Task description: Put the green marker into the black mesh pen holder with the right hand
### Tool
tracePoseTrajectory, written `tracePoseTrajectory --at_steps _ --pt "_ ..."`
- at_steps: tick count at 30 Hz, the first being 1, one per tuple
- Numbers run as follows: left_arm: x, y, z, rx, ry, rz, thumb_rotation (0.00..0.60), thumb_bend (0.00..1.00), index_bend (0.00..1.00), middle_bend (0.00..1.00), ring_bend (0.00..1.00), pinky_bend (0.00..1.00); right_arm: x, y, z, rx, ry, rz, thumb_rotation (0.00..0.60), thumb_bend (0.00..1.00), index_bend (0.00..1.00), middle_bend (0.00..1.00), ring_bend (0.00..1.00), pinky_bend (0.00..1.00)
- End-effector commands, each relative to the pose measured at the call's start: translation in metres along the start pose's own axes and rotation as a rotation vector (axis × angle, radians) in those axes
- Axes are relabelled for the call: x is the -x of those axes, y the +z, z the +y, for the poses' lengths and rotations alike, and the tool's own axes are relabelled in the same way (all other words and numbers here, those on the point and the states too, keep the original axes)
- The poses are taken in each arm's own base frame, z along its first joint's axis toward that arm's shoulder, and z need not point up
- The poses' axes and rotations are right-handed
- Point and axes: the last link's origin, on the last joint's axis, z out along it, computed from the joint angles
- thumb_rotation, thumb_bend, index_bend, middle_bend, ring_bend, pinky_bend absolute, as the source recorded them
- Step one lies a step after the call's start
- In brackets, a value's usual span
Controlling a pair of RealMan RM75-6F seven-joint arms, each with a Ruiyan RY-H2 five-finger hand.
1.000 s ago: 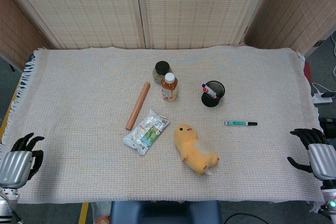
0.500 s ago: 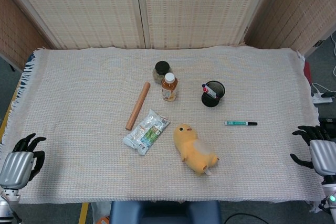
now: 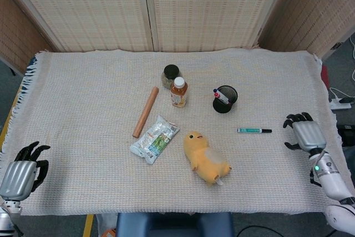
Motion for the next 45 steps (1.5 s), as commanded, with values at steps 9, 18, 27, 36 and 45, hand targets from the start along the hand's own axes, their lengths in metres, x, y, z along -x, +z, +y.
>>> tracePoseTrajectory --at_steps 9,18,27,36,45 --pt "0.001 0.001 -0.001 -0.003 -0.002 -0.003 0.600 0.58 0.34 0.21 0.09 0.16 -0.005 0.040 -0.077 -0.110 -0.161 0.000 0.600 0.15 0.39 0.19 0.17 0.09" --pt "0.000 0.001 -0.002 -0.009 -0.010 -0.007 0.600 0.59 0.34 0.21 0.09 0.16 0.015 0.053 -0.098 -0.114 -0.189 -0.047 0.600 0.15 0.39 0.19 0.19 0.09" --pt "0.001 0.002 -0.004 -0.015 -0.013 -0.011 0.600 0.59 0.34 0.21 0.09 0.16 0.017 0.073 -0.112 -0.111 -0.143 -0.042 0.600 0.16 0.39 0.19 0.20 0.09" --pt "0.002 0.002 -0.007 -0.022 -0.012 -0.015 0.600 0.59 0.34 0.21 0.09 0.16 0.024 0.081 -0.137 -0.160 -0.146 -0.043 0.600 0.18 0.42 0.19 0.22 0.09" --pt "0.003 0.003 -0.006 -0.021 -0.016 -0.022 0.600 0.58 0.34 0.21 0.09 0.16 0.026 0.081 -0.133 -0.136 -0.162 -0.029 0.600 0.18 0.45 0.19 0.23 0.09"
